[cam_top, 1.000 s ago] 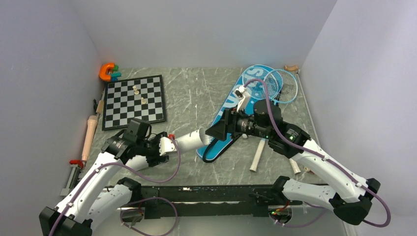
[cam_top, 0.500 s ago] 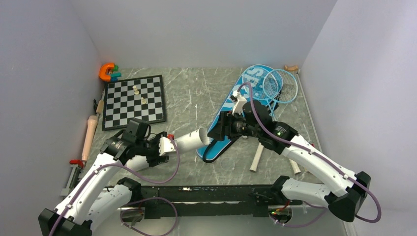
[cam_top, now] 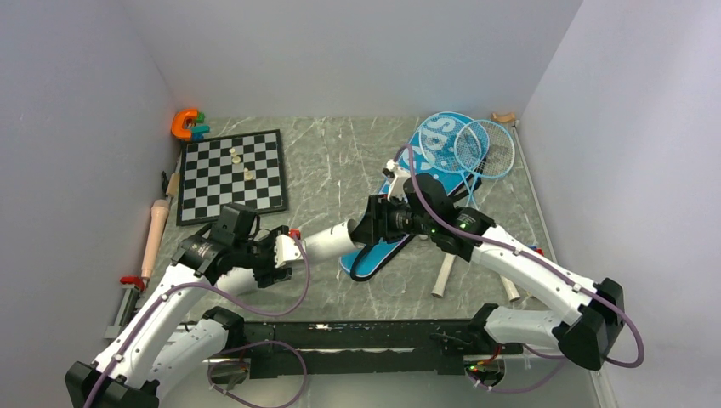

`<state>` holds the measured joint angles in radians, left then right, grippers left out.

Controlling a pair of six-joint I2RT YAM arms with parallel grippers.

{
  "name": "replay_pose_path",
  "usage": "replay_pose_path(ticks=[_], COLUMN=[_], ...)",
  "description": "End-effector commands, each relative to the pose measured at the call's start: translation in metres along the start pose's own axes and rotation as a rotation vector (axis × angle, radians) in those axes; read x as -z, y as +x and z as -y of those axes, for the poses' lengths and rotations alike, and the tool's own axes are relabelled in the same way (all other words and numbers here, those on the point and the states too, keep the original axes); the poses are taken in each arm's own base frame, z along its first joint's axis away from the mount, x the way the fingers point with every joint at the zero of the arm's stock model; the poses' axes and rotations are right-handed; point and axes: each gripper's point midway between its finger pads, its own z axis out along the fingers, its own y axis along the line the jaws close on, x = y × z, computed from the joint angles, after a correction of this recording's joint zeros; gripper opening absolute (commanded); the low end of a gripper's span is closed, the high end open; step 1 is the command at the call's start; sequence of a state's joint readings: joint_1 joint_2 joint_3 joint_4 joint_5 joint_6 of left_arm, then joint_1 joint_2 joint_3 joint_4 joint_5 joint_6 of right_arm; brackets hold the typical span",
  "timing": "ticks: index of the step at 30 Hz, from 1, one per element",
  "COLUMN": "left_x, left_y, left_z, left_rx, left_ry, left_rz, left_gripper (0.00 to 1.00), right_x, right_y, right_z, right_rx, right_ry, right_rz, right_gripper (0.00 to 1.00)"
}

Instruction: Pack up the badminton gear

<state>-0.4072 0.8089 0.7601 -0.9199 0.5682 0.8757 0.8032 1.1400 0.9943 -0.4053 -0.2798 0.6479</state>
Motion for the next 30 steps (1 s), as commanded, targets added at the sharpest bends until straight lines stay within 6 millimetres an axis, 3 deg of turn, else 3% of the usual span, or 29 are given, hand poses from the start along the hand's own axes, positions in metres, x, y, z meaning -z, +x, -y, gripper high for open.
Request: replay_pose_path(ticks=[1,4,7,14,17,23,25,30], left_x=[0.009,0.007,0.003,-0.004,-0.003,-0.003,-0.003,-0.002], left_y=[-0.031,-0.028,-0.019,-0.001,-0.001,0.000,0.000,0.000], left_z=[-0.006,-0.005,-0.002,0.004,0.004,0.004,0.005,0.005], left_rx=[-0.047,-0.045,-0.044,-0.056,-0.057,-0.055,-0.055,-0.062], left_ry=[-0.007,-0.004,0.005,0.018,0.015,0.018,0.022,0.024], left_rz=[0.101,0.092,0.074,0.029,0.026,0.021,0.018,0.011], left_gripper=[0.11,0.10,0.10,0.10,0.10,0.10,0.10,0.10], right_x=[-0.010,-0.009,0.010,0.072,0.084,0.083,0.081,0.076], right_y=[-0.006,-0.010,-0.028,-0.071,-0.084,-0.077,-0.074,-0.063], right_z=[-0.017,-0.026,-0.030,0.006,0.042,0.168,0.201,0.255], right_rx=[0.013,0.018,0.037,0.012,-0.021,-0.145,-0.180,-0.242], right_ry=[-0.064,-0.082,-0.065,0.005,0.101,0.521,0.608,0.720], right_rz=[0.014,0.022,0.083,0.234,0.276,0.282,0.297,0.289], right_gripper=[0.62,0.69,0.76,0.87,0.88,0.83,0.81,0.78])
